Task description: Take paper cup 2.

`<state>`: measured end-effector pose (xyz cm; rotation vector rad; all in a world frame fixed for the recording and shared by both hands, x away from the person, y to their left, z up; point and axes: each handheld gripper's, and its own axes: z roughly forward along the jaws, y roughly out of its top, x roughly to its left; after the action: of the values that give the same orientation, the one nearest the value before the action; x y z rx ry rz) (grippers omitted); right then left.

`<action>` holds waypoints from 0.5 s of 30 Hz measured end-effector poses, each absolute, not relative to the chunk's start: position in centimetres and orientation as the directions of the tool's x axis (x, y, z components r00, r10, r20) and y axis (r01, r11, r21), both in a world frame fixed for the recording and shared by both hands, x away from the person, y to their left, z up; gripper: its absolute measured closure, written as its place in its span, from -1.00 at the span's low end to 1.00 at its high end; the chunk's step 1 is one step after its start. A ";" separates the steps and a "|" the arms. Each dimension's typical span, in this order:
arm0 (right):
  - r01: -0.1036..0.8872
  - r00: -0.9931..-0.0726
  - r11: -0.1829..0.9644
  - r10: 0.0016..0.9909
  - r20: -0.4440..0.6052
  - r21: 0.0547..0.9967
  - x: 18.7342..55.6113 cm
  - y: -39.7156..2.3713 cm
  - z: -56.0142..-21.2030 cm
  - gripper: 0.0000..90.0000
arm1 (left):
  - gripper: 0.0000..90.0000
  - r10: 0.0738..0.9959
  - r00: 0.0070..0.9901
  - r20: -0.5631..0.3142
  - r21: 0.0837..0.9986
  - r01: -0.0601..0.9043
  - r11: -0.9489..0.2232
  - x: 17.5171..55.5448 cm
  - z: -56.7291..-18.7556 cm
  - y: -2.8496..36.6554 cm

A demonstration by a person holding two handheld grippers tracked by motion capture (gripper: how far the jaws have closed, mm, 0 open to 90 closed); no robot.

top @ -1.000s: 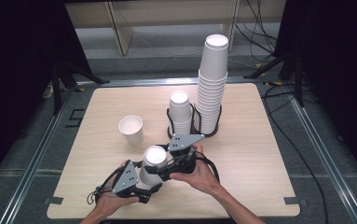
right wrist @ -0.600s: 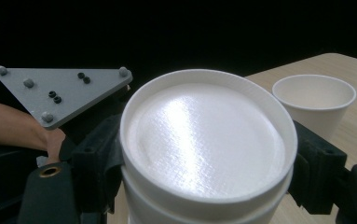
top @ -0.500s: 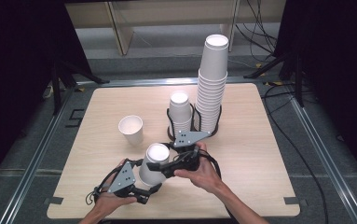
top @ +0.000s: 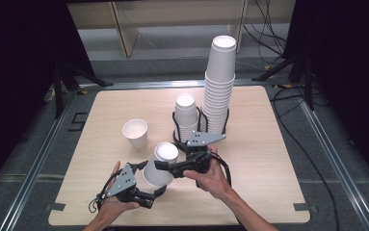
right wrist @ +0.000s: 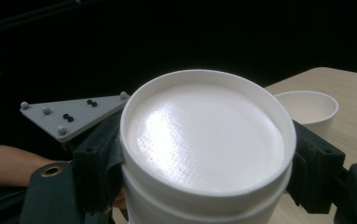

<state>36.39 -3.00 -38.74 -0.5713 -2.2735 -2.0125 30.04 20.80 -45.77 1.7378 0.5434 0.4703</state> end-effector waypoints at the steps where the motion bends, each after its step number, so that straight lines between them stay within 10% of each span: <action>1: 0.299 -0.931 0.066 0.240 0.275 0.952 36.4 -2.9 -38.9 -0.44 | -0.94 0.588 0.809 0.026 0.975 0.109 -0.193 30.1 -45.8 20.7; 15: 0.327 -0.925 0.037 0.216 0.312 0.944 36.1 -2.5 -39.0 -0.44 | -0.90 0.599 0.800 0.039 0.979 0.091 -0.185 29.9 -45.6 20.8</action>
<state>36.05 -2.49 -39.05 -0.5777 -2.2004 -2.0432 29.90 20.78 -45.58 1.7182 0.5418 0.4964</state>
